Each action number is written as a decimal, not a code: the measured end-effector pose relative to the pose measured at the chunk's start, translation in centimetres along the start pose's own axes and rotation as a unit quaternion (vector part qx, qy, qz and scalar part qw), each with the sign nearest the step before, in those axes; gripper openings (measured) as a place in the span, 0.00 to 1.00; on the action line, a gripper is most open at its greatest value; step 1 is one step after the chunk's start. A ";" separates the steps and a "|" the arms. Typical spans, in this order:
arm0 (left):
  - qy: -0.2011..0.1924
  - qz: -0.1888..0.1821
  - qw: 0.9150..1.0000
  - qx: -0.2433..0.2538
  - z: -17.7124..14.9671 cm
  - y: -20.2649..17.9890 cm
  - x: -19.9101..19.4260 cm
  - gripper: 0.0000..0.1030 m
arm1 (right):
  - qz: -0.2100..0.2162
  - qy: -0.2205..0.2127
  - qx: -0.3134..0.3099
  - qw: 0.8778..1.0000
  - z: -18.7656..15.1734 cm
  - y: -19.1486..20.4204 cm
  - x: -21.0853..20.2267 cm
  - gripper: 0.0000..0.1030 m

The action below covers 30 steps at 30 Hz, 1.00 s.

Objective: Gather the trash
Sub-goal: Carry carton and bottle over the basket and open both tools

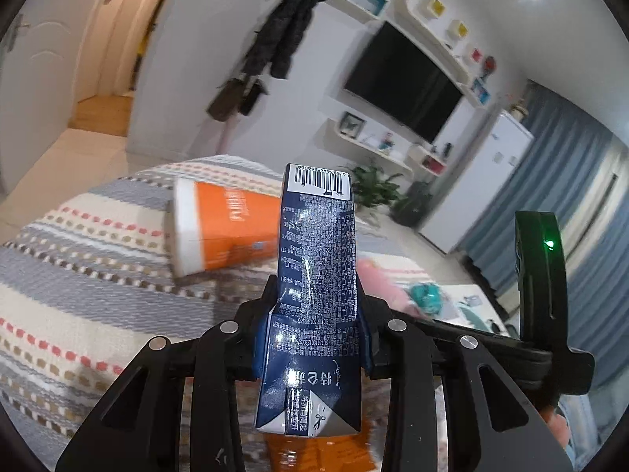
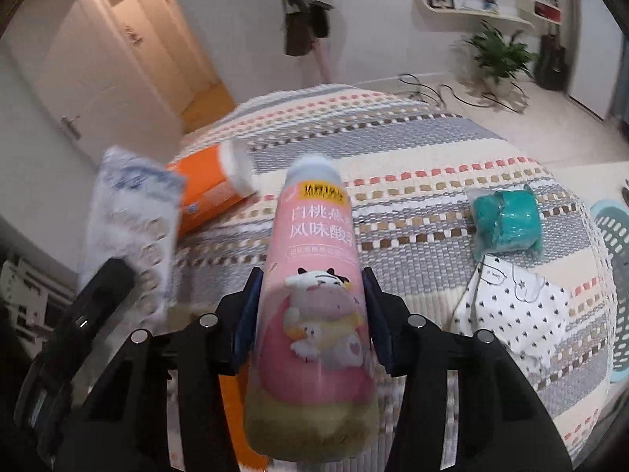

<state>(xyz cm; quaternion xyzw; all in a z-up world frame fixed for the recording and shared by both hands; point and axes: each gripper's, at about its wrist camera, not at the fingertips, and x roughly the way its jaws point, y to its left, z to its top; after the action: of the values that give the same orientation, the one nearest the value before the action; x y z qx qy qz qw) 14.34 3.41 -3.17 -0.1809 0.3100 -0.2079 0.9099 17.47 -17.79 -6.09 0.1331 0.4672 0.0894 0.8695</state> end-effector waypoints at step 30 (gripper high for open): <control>0.035 -0.097 0.986 0.134 1.6 -22.2 5.0 0.31 | 0.004 -0.200 0.111 0.973 -1.2 -18.6 -22.1 0.45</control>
<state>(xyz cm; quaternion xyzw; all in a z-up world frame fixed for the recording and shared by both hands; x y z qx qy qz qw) 13.12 -17.55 5.76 -0.0788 0.2921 -0.3413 0.8899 4.93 -41.45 4.77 0.2457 0.2900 0.0125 0.9249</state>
